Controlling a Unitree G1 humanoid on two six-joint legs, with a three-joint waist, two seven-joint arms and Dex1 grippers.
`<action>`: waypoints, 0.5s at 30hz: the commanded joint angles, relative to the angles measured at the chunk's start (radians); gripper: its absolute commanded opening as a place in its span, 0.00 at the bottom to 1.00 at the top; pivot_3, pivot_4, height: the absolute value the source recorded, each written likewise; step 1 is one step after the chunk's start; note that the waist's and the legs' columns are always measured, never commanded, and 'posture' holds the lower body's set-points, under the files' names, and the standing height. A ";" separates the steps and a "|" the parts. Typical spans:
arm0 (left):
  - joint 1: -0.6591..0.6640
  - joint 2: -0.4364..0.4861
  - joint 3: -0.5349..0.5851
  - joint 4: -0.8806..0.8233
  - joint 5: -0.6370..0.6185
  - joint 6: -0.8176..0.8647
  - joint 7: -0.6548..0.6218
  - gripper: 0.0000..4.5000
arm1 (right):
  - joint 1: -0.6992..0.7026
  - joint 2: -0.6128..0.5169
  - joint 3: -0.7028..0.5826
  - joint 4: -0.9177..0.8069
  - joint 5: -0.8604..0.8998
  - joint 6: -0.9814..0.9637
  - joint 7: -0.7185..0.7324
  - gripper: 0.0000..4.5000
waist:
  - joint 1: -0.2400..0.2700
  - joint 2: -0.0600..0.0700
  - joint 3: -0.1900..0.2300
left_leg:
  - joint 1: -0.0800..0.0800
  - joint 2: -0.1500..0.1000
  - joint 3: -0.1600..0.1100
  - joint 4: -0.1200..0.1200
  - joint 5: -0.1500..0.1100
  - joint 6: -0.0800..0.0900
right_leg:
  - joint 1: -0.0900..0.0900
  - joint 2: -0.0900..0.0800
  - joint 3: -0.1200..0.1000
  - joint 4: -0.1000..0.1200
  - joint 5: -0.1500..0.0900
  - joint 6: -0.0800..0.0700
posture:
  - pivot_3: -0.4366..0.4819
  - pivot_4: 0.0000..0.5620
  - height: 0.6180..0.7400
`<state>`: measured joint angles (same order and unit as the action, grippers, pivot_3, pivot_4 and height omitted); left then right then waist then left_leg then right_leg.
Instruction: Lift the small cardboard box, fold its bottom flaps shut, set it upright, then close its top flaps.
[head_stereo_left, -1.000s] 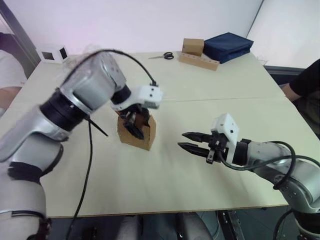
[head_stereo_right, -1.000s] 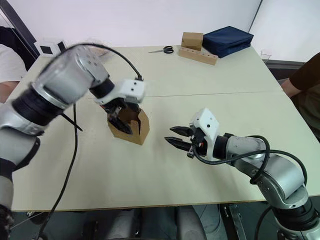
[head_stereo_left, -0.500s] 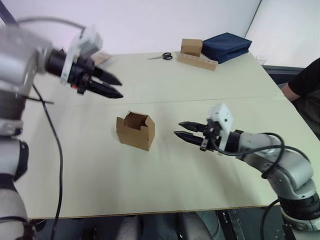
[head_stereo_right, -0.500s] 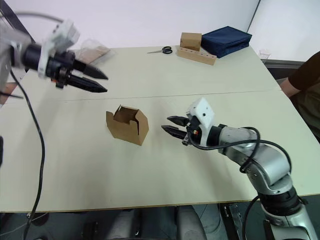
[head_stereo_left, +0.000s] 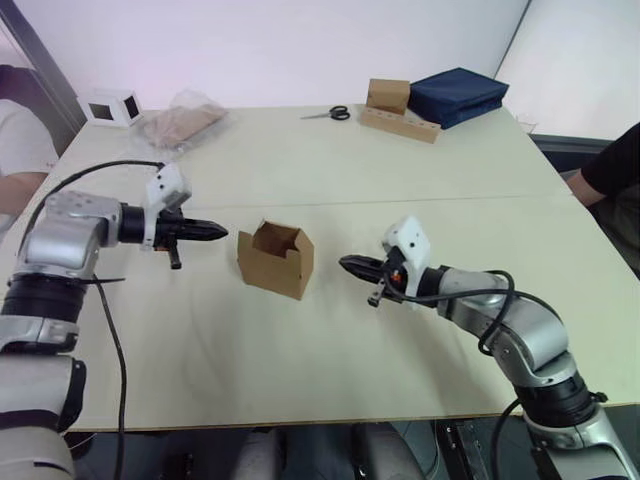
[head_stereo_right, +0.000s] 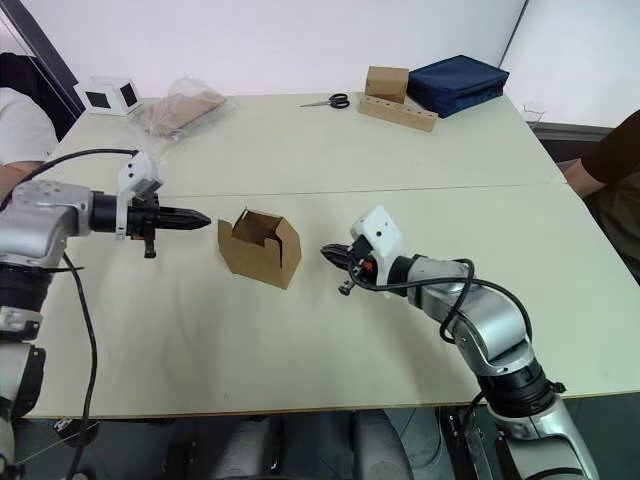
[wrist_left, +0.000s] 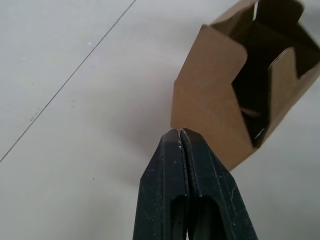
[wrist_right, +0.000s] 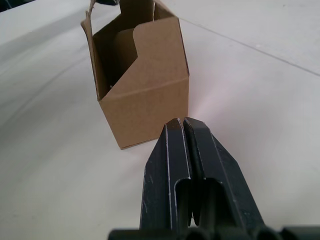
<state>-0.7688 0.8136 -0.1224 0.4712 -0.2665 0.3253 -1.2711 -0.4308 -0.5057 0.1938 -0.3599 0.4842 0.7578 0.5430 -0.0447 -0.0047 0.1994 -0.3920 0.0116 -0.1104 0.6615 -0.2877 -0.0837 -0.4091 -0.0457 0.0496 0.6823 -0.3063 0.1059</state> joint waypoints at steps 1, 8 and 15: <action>0.023 -0.076 0.003 0.047 0.047 -0.088 0.077 0.00 | -0.043 0.054 0.053 0.041 -0.048 -0.016 -0.006 0.01 | 0.000 0.000 0.000 | 0.000 0.000 0.000 0.000 0.000 0.000 | 0.000 0.000 0.000 0.000 0.000 0.000 | 0.48 0.27 1.00; 0.043 -0.143 -0.028 0.075 0.104 -0.144 0.071 0.00 | -0.075 0.122 0.117 0.161 -0.115 -0.038 0.028 0.01 | -0.002 -0.001 0.000 | 0.000 0.000 0.000 0.000 0.000 0.000 | -0.001 0.000 0.000 0.000 0.000 0.000 | 0.48 0.27 1.00; 0.094 -0.139 -0.042 -0.090 0.054 -0.056 -0.044 0.00 | -0.082 0.147 0.109 0.165 -0.127 -0.017 0.062 0.01 | -0.004 -0.001 0.000 | 0.000 0.000 0.000 0.000 0.000 0.000 | 0.000 0.000 0.000 0.000 0.000 0.000 | 0.48 0.27 1.00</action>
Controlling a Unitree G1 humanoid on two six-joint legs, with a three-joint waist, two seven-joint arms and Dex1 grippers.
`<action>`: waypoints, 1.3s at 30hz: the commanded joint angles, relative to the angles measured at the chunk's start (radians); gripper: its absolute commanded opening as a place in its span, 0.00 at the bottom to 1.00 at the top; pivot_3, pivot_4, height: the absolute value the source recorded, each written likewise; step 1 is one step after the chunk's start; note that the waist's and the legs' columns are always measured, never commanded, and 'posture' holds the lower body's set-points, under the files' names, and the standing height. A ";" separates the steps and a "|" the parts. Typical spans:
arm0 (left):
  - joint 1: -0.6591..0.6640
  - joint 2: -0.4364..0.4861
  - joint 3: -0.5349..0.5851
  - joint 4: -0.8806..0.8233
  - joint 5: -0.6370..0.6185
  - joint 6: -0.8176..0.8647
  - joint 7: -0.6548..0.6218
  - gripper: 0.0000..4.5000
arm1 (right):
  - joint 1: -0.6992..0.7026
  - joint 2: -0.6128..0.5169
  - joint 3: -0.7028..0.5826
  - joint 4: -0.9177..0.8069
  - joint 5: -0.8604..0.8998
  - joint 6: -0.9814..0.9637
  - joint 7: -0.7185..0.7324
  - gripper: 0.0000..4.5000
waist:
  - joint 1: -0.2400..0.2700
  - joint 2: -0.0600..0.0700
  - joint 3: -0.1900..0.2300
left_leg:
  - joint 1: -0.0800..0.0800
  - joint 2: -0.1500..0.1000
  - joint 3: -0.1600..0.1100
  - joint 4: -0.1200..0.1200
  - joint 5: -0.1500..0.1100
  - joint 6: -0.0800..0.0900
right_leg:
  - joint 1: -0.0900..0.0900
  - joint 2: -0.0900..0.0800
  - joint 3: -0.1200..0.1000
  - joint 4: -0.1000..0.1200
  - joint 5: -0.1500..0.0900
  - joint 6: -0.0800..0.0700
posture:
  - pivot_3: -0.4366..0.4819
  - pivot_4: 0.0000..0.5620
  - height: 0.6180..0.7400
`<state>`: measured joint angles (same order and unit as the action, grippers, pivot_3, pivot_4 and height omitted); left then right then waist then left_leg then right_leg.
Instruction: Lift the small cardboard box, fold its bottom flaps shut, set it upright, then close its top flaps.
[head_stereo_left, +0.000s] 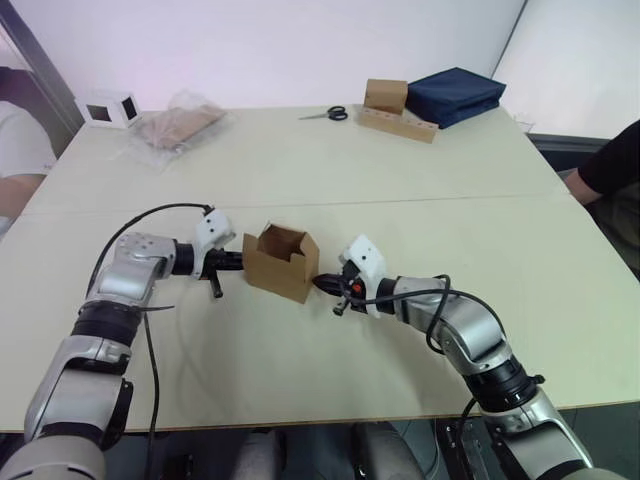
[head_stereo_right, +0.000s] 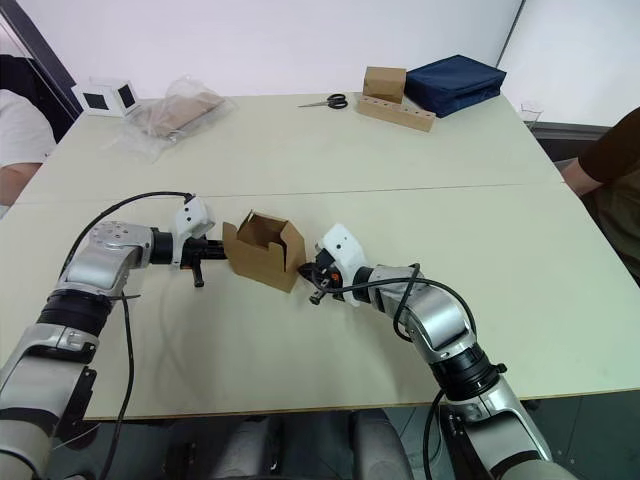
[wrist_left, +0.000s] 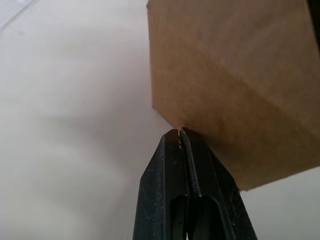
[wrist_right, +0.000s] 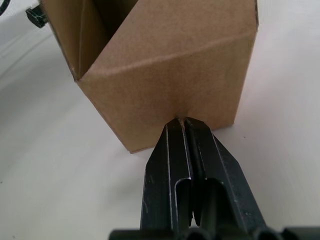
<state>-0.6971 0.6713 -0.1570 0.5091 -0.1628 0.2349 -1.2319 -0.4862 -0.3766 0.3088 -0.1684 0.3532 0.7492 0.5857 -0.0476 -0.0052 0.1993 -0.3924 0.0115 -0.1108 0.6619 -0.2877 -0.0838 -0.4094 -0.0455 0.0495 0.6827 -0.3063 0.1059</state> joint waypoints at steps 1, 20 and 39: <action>0.034 0.007 -0.008 -0.159 -0.059 0.049 -0.100 0.00 | -0.025 0.016 -0.009 -0.031 0.003 -0.005 0.023 0.01 | -0.001 0.000 0.000 | 0.000 0.000 0.000 0.000 0.000 0.000 | 0.000 0.000 0.000 0.000 0.000 0.000 | 0.48 0.27 1.00; 0.075 -0.013 -0.017 -0.293 -0.039 0.138 -0.116 0.00 | 0.069 -0.074 -0.057 -0.183 0.013 0.088 0.086 0.01 | 0.002 0.000 0.000 | 0.000 0.000 0.000 0.000 0.000 0.000 | 0.000 0.000 0.000 0.000 0.000 0.000 | 0.48 0.27 1.00; 0.130 0.150 0.017 -0.264 -0.019 0.086 -0.173 0.00 | 0.094 -0.152 -0.097 -0.204 -0.029 0.059 0.088 0.01 | 0.002 0.000 0.000 | 0.000 0.000 0.000 0.000 0.000 0.000 | 0.000 0.000 0.000 0.000 0.000 0.000 | 0.48 0.27 1.00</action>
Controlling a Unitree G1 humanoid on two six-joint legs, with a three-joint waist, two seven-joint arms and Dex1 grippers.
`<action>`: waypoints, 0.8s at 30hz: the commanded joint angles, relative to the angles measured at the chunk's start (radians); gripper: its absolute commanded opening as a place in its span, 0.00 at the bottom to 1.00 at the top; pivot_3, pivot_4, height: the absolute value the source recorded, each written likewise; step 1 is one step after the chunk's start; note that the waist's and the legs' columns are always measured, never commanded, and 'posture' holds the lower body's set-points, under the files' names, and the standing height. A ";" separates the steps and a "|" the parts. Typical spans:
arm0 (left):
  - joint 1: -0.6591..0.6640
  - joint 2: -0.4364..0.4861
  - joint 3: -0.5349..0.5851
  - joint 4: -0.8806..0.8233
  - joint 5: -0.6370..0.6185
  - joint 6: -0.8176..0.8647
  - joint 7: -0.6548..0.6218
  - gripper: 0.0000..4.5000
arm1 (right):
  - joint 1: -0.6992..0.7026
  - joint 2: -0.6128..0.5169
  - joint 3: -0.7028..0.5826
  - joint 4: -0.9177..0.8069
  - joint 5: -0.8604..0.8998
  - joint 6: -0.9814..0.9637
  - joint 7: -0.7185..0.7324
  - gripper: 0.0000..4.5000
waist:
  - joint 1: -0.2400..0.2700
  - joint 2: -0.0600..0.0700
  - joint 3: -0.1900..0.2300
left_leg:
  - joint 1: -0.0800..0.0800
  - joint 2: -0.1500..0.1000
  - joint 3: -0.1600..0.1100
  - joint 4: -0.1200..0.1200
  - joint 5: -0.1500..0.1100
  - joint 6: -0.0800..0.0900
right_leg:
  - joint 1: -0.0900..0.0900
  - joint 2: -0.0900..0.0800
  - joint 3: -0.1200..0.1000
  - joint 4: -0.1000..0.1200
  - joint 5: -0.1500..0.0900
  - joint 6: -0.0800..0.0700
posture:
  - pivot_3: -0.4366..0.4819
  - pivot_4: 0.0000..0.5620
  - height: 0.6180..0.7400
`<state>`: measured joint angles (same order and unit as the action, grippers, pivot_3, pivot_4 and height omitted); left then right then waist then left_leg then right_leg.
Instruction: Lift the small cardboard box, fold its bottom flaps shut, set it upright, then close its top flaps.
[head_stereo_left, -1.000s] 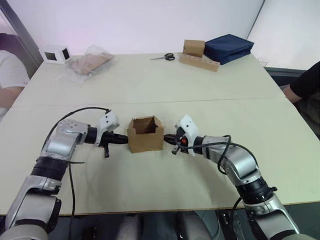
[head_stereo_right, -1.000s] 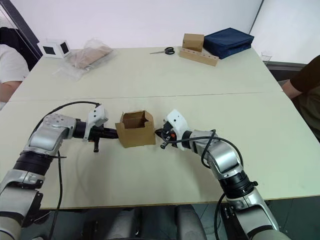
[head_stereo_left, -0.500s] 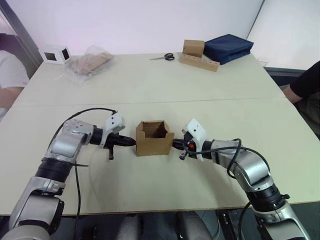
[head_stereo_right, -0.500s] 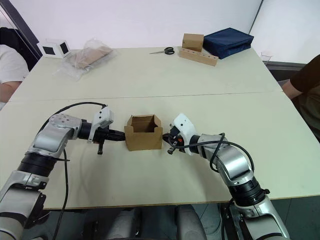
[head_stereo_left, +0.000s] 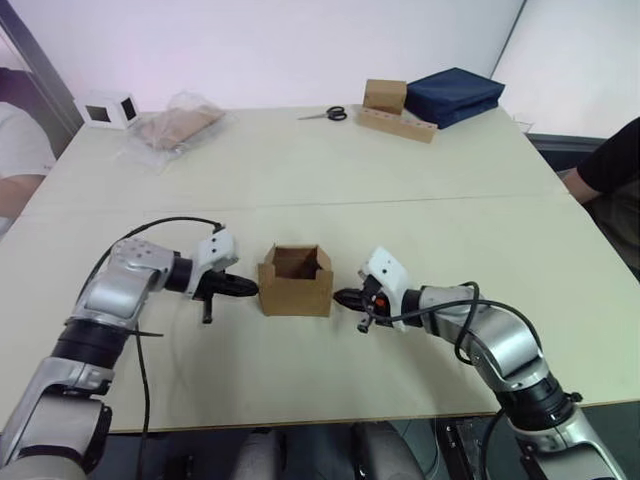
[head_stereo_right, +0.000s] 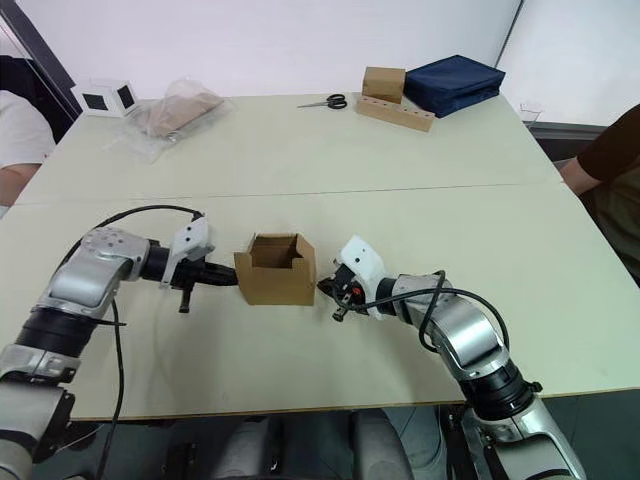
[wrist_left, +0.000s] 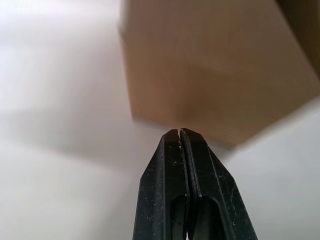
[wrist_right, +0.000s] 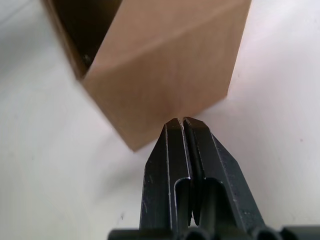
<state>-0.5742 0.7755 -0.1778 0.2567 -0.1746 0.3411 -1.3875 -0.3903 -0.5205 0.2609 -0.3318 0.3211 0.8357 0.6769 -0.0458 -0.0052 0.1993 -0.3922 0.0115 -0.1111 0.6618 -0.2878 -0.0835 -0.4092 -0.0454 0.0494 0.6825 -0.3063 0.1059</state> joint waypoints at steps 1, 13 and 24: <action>0.010 0.067 0.058 -0.008 -0.020 -0.020 -0.026 0.00 | 0.001 -0.017 -0.074 -0.042 0.012 -0.035 0.001 0.01 | 0.000 0.000 0.000 | 0.000 0.000 0.000 0.000 0.000 0.000 | 0.000 0.000 0.000 0.000 0.000 0.000 | 0.48 0.27 1.00; -0.028 0.014 0.179 -0.205 -0.259 0.259 0.048 0.00 | -0.087 -0.014 -0.245 0.034 0.186 -0.061 0.126 0.01 | -0.006 0.000 0.000 | 0.001 0.000 0.000 0.000 0.000 0.000 | 0.001 0.000 0.000 0.000 0.000 0.000 | 0.48 0.27 1.00; -0.008 -0.041 0.128 -0.234 -0.248 0.242 0.104 0.00 | -0.174 0.091 -0.119 0.149 0.187 -0.093 0.192 0.01 | -0.016 0.000 0.000 | 0.001 0.001 0.000 0.000 0.000 0.000 | 0.001 0.000 0.000 0.000 0.000 0.000 | 0.48 0.27 1.00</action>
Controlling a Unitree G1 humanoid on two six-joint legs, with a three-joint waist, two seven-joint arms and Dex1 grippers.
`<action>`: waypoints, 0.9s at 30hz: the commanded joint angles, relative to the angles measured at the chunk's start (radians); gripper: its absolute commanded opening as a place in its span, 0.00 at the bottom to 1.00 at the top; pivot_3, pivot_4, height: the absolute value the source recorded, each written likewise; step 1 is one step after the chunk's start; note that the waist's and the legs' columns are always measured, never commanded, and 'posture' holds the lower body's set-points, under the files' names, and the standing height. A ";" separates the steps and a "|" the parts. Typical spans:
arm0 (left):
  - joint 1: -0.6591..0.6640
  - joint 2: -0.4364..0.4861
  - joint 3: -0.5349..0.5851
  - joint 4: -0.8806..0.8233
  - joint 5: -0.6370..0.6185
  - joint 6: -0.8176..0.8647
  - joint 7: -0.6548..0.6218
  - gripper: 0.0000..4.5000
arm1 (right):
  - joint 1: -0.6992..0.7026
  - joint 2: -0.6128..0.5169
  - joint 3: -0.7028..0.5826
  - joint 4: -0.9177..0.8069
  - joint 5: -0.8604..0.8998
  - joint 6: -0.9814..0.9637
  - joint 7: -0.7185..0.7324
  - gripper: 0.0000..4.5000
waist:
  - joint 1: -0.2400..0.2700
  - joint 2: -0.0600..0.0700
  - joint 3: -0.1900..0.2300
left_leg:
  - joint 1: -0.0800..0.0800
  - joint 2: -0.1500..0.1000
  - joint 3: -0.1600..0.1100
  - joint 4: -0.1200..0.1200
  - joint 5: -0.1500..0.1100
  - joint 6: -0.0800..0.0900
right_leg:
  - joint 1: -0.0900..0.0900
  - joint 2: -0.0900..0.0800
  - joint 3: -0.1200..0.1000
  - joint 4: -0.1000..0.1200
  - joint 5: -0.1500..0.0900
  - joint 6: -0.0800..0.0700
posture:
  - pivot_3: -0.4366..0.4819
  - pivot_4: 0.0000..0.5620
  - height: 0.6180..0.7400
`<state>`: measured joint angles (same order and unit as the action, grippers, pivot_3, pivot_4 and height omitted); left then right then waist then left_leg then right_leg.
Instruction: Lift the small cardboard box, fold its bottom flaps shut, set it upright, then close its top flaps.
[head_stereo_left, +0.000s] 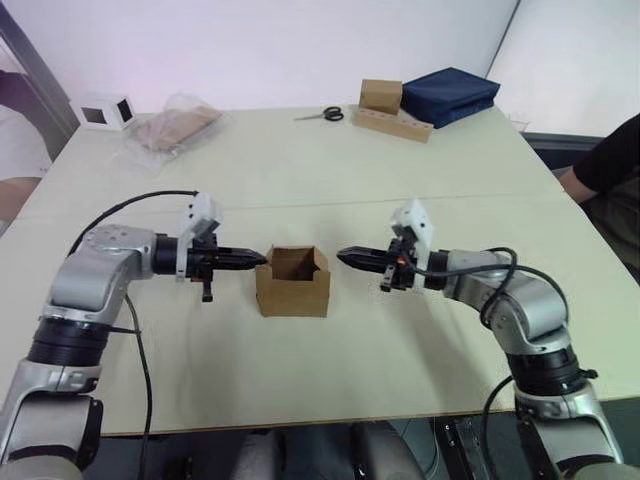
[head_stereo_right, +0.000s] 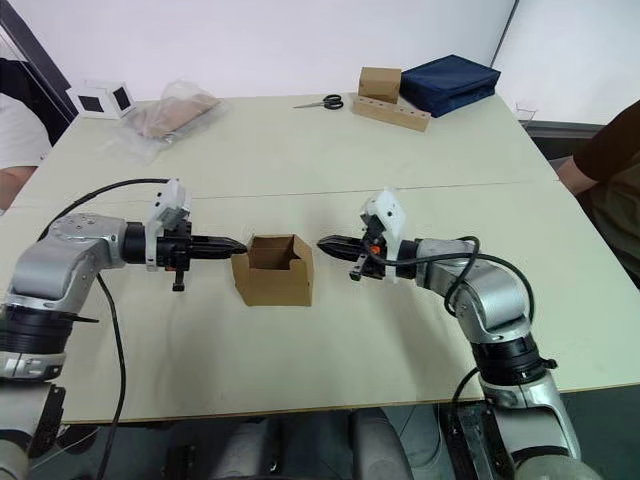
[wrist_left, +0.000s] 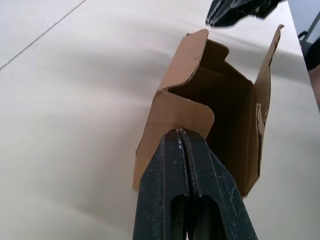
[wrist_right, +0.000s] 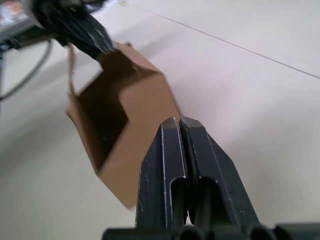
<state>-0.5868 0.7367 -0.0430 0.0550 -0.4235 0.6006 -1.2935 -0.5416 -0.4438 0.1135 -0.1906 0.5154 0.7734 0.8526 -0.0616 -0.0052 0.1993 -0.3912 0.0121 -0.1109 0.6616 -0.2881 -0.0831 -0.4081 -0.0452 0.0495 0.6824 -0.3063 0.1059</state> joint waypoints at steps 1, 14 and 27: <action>0.007 -0.006 -0.015 -0.030 0.007 -0.025 0.012 0.00 | -0.022 0.020 0.051 0.020 -0.021 -0.042 0.022 0.01 | 0.000 0.000 0.000 | 0.000 0.000 0.000 0.000 0.000 0.000 | 0.000 0.000 0.000 0.000 0.000 0.000 | 0.48 0.27 1.00; 0.033 -0.017 -0.069 -0.016 0.061 -0.088 0.050 0.00 | -0.002 0.017 0.142 0.100 -0.128 -0.120 0.040 0.01 | -0.004 0.000 -0.001 | 0.001 0.000 0.000 0.000 0.000 0.000 | 0.001 0.000 0.000 0.000 0.000 0.000 | 0.48 0.27 1.00; 0.015 -0.012 -0.040 -0.056 0.008 -0.043 0.053 0.00 | -0.031 0.023 0.052 0.021 -0.069 -0.078 0.003 0.01 | -0.003 0.000 -0.001 | 0.001 0.000 0.000 0.000 0.000 0.000 | 0.001 0.000 0.000 0.000 0.000 0.000 | 0.48 0.27 1.00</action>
<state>-0.5613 0.7153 -0.1040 0.0329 -0.3987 0.5479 -1.2382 -0.5530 -0.4192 0.2090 -0.1244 0.4193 0.6877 0.8649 -0.0649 -0.0052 0.1985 -0.3903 0.0118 -0.1111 0.6618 -0.2880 -0.0832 -0.4073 -0.0455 0.0495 0.6827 -0.3063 0.1059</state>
